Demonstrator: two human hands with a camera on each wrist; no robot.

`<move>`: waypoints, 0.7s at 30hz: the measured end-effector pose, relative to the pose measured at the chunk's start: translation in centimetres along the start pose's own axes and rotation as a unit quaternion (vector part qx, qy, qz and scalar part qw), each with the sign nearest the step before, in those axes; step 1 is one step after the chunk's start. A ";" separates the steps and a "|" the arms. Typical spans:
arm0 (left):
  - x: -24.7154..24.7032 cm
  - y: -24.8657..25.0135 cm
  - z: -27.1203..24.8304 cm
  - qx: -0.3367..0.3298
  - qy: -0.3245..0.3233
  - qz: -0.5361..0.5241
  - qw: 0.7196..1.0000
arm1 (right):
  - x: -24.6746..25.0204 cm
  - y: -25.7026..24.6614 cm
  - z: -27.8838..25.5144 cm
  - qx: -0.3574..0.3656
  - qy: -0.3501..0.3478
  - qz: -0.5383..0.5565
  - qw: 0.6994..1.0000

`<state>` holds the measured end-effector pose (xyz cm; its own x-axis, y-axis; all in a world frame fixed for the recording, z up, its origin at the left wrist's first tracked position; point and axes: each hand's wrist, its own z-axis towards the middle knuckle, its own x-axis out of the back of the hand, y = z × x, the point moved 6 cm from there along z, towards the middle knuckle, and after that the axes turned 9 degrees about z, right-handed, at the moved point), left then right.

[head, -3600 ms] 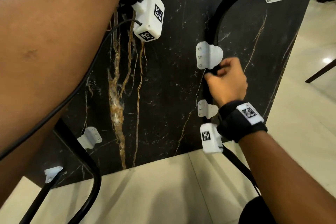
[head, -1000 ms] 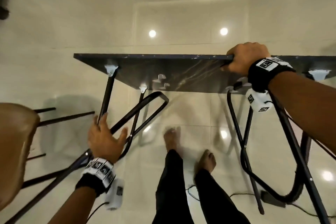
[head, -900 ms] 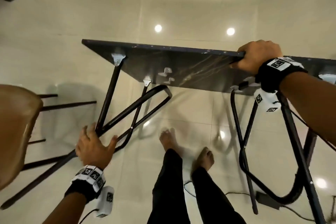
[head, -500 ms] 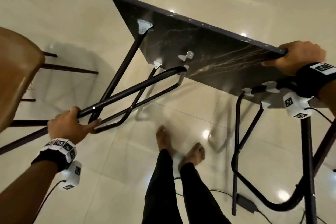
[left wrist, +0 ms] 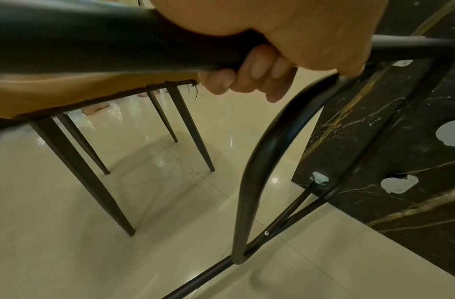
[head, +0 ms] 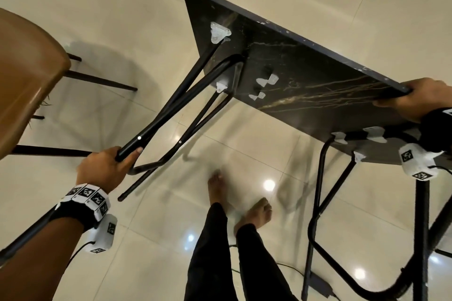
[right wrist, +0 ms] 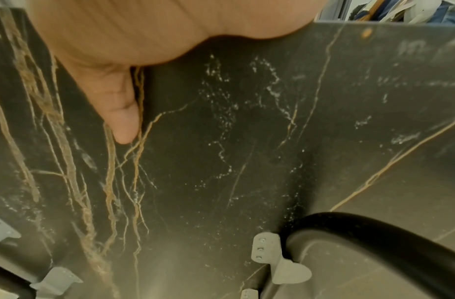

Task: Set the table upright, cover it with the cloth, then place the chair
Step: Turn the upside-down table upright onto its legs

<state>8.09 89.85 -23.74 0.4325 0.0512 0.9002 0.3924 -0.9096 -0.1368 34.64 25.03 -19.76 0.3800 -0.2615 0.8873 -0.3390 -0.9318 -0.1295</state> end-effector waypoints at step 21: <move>-0.8 7.7 -4.8 0.011 -0.034 -0.057 0.998 | 0.8 -0.2 1.6 0.017 -0.008 0.006 1.000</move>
<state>6.84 80.79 -23.54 0.4387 0.1817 0.8801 0.4584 -0.8876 -0.0453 36.38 24.57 -19.69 0.3899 -0.2762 0.8785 -0.3146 -0.9365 -0.1548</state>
